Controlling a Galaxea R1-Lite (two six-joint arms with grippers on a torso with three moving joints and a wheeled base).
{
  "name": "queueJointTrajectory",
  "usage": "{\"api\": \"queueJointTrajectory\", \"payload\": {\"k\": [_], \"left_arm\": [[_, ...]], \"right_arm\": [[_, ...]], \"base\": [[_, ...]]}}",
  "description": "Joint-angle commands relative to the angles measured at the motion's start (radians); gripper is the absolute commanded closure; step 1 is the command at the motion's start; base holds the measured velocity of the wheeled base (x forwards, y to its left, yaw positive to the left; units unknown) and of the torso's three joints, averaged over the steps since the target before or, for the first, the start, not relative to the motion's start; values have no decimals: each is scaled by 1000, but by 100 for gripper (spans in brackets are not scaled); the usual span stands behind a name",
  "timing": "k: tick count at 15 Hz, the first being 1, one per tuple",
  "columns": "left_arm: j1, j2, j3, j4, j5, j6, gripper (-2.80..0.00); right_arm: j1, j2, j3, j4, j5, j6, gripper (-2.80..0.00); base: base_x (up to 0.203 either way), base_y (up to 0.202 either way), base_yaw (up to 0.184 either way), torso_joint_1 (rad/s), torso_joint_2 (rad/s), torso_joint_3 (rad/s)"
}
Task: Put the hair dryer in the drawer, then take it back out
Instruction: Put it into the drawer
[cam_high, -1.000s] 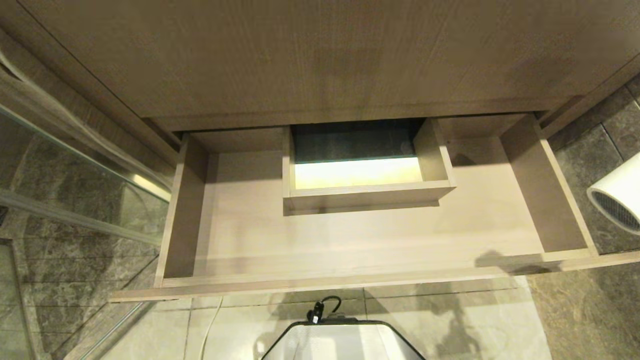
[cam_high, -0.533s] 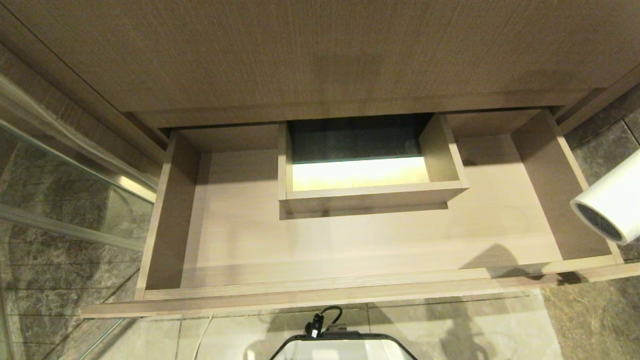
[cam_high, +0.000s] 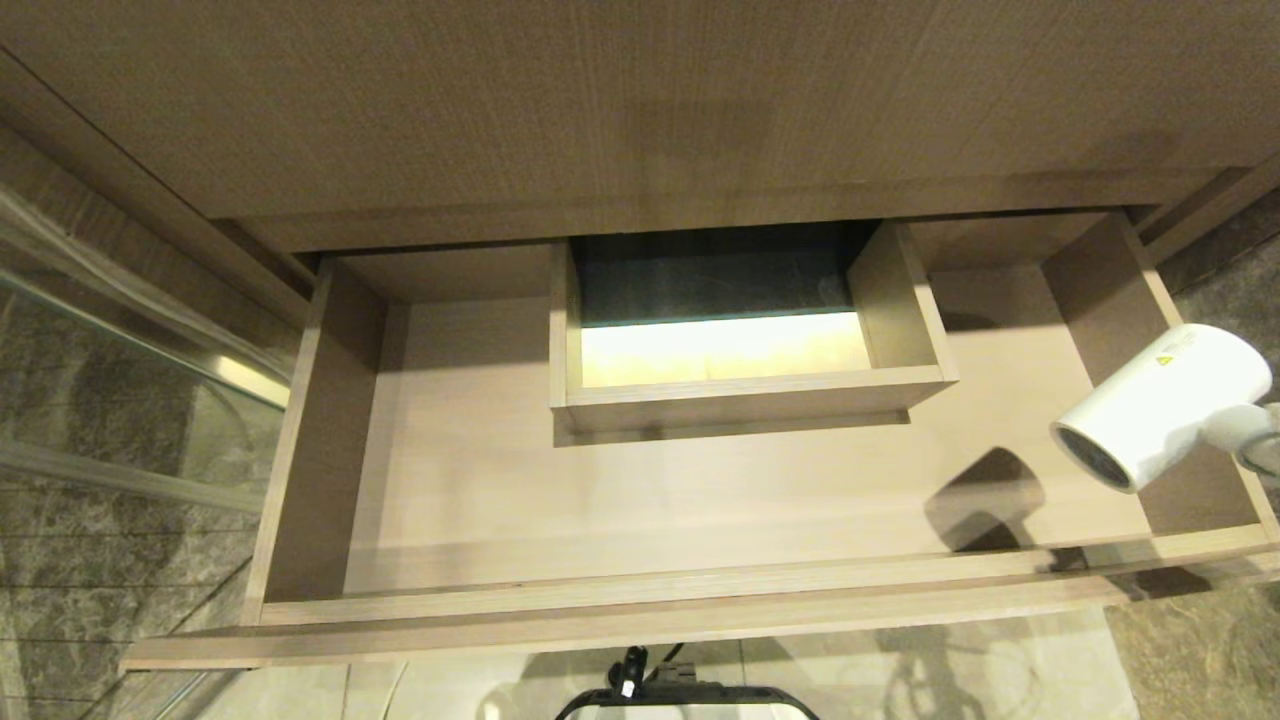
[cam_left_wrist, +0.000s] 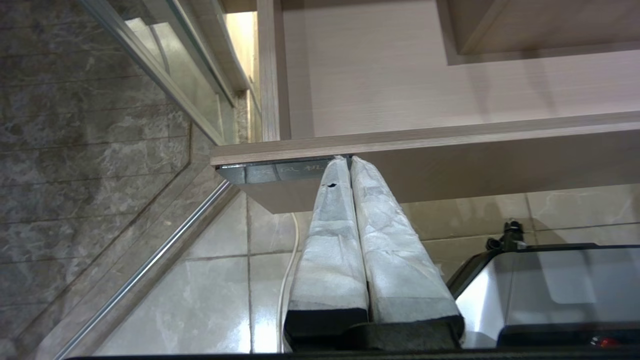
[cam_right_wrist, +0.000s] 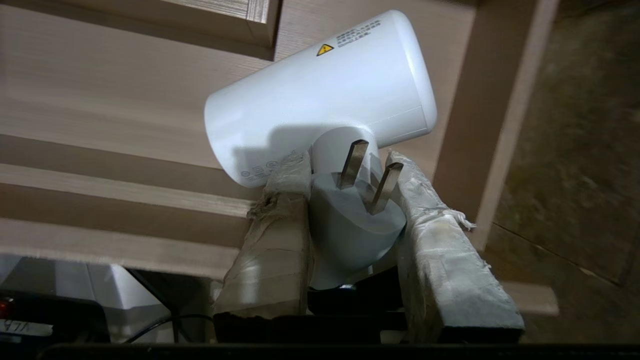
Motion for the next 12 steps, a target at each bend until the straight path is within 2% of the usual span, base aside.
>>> {"api": "queueJointTrajectory", "payload": {"k": [1,3,4,8,12], "left_arm": [[2,0,0,0,0,-1,0],[1,0,0,0,0,0,0],[1,0,0,0,0,0,0],[1,0,0,0,0,0,0],[1,0,1,0,0,0,0]], "right_arm": [[1,241,-70,-4,64,-1,0],[-3,363,-130,-28,200,-3,0],[-5,424,-151,-55,236,-3,0],[-37,632,-295,-169,274,-7,0],[-75,764,-490,-187,277,-29,0]], "base": [[0,0,0,71,52,118],[0,0,0,39,33,39],[0,0,0,21,12,32],[0,0,0,8,7,40],[0,0,0,0,0,0]]}}
